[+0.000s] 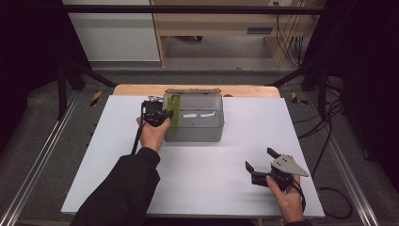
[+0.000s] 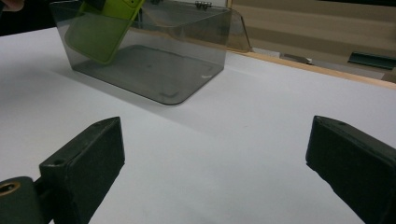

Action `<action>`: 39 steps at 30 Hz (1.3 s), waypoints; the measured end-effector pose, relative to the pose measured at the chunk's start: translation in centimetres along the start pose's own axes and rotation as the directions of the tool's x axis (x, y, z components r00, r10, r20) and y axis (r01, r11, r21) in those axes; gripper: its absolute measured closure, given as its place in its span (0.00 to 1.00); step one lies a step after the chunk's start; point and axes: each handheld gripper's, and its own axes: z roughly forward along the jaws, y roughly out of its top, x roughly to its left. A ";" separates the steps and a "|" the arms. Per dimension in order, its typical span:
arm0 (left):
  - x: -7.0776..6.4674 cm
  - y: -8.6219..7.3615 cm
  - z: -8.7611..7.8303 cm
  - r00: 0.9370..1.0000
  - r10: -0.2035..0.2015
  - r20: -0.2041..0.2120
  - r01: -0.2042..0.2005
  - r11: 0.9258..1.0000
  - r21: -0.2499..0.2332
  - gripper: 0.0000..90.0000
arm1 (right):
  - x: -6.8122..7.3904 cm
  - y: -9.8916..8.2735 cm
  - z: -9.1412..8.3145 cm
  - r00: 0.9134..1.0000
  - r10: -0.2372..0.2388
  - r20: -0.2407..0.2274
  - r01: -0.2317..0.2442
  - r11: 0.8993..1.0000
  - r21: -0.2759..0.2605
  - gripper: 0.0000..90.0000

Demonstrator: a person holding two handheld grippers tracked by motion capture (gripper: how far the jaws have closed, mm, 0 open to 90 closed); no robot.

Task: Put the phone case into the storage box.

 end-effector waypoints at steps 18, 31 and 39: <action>0.1 0.2 0.1 1.000 -0.023 -0.016 0.024 1.000 0.011 0.86 | 0.1 0.0 0.1 1.000 0.001 -0.004 -0.001 1.000 0.002 0.05; -0.3 0.2 0.3 0.999 -0.018 -0.043 0.018 1.000 0.004 0.86 | 0.0 0.0 0.1 1.000 0.004 -0.004 -0.004 1.000 0.003 0.05; -0.3 0.1 0.3 0.999 -0.013 -0.052 0.013 1.000 -0.002 0.85 | 0.0 0.0 0.1 1.000 0.004 -0.005 -0.004 1.000 0.003 0.05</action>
